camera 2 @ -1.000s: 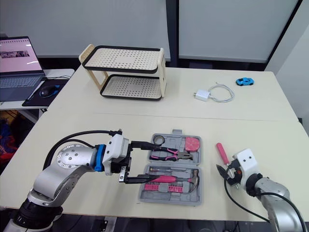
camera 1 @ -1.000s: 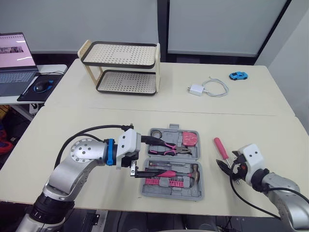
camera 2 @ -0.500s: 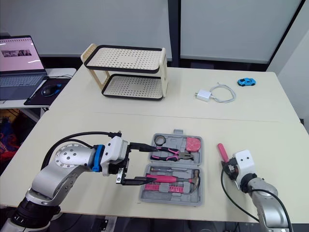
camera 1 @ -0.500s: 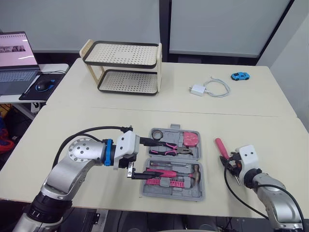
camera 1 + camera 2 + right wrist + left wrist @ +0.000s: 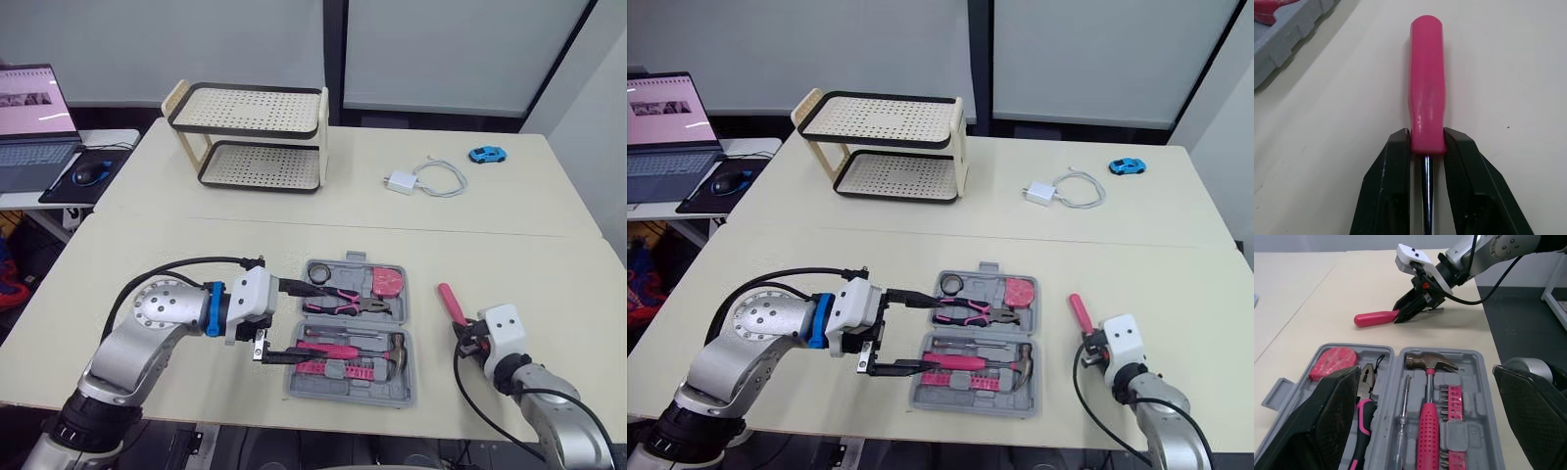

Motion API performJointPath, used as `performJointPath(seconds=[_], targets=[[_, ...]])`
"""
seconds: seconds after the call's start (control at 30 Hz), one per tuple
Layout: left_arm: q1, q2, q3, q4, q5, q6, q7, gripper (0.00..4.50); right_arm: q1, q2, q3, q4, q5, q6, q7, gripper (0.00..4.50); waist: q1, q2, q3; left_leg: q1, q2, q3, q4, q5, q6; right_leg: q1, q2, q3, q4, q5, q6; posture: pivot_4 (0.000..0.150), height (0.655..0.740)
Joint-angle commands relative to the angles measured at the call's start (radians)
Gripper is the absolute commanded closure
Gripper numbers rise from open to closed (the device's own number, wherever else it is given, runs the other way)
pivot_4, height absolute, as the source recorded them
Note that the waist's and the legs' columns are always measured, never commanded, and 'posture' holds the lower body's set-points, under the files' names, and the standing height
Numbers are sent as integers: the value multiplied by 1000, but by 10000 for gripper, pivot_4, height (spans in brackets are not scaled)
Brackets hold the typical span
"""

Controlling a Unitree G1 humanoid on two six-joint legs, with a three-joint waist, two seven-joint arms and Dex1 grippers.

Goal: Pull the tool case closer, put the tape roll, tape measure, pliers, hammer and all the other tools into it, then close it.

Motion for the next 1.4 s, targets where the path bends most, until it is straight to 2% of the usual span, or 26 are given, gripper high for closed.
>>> performJointPath(seconds=[0.03,0.2,0.3,0.43,0.53,0.73,0.9,1.4], targets=[[4,16,49,3,-15,-13,2,0,-1,-65,-30,-96,4,-13,42,38247,0,0,0,0,0,0,0,0,0,0,0,0,0,0,0,1500,7350],[53,102,101,31,-9,-47,-74,0,-38,-270,13,-236,-4,70,180,38247,-6,1,0,0,0,0,0,0,0,0,0,0,0,0,0,1500,7350],[112,173,133,67,16,-123,-145,0,-103,-408,91,-342,-11,116,277,38247,-11,1,0,1,1,0,-1,0,0,0,1,0,0,-1,-1,1500,7350],[169,226,164,83,19,-168,-193,0,-198,-576,246,-470,-20,168,428,38247,-6,1,0,0,2,0,-1,0,0,-1,1,-1,0,-1,-2,1500,7350],[220,254,176,73,28,-210,-229,0,-283,-632,392,-552,-24,243,504,38247,4,-1,0,-1,1,0,-1,0,0,-1,1,-1,-1,-1,-2,1500,7350],[318,291,206,28,27,-240,-253,0,-437,-527,684,-616,-66,431,494,38247,3,-3,1,-2,1,-1,-1,0,0,-2,0,-1,-2,-1,-2,1500,7350],[365,312,231,2,18,-248,-267,0,-517,-418,815,-581,-91,532,437,38247,0,-4,1,-4,1,0,-1,0,0,-5,0,-1,-2,-1,-2,1500,7350],[393,324,245,-19,21,-240,-271,0,-600,-270,936,-433,-117,527,372,38247,0,-4,1,-4,1,0,-1,0,0,-6,1,-1,0,-1,-2,1500,7350]])
